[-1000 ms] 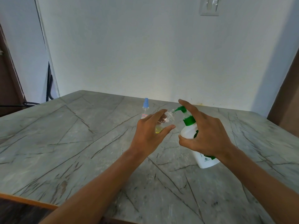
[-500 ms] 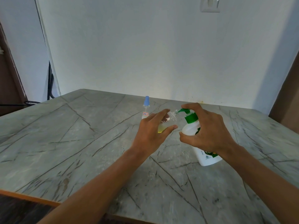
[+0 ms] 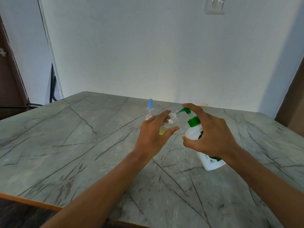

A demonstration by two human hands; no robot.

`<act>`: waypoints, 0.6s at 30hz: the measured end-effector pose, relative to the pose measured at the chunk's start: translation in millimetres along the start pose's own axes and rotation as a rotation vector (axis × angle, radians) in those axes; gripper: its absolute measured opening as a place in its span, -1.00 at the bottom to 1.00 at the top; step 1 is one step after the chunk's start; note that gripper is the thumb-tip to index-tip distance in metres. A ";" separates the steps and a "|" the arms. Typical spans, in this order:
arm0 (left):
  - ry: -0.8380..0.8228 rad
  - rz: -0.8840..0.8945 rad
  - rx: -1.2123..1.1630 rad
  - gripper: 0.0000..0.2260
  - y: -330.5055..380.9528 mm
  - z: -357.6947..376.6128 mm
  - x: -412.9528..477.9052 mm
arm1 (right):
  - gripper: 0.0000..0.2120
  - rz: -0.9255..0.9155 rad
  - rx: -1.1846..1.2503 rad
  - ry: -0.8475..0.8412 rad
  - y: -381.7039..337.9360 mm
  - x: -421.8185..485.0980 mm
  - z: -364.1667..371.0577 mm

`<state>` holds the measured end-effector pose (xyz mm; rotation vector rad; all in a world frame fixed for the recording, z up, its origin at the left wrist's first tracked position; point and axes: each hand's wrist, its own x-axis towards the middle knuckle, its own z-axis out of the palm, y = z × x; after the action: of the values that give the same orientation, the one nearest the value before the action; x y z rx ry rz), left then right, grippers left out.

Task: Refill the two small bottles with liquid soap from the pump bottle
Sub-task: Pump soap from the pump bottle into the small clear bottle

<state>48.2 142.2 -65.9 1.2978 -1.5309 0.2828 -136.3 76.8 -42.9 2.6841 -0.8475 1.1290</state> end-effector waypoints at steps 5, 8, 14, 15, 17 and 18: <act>-0.012 -0.019 -0.009 -0.49 1.4 0.9 -1.6 | -0.16 -0.014 0.030 0.047 -2.2 -0.4 -3.0; -0.031 -0.020 -0.010 -0.48 2.5 1.6 -2.9 | -0.21 -0.015 0.045 0.059 -2.6 -0.7 -3.6; -0.053 -0.003 -0.019 -0.49 3.3 2.5 -4.0 | -0.27 -0.011 0.055 0.066 -0.9 0.0 -2.9; -0.054 0.000 -0.018 -0.49 3.2 2.9 -4.2 | -0.27 -0.011 0.052 0.071 -0.5 -0.4 -2.6; -0.042 -0.005 -0.014 -0.48 3.1 2.9 -3.8 | -0.24 -0.010 0.038 0.076 -0.7 -1.7 -2.3; -0.028 -0.009 -0.014 -0.48 2.8 2.6 -3.2 | -0.21 -0.012 0.028 0.071 -1.0 -2.3 -2.5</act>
<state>44.0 143.2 -68.4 1.3024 -1.5477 0.2489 -138.6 79.5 -42.6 2.6497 -0.8093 1.2346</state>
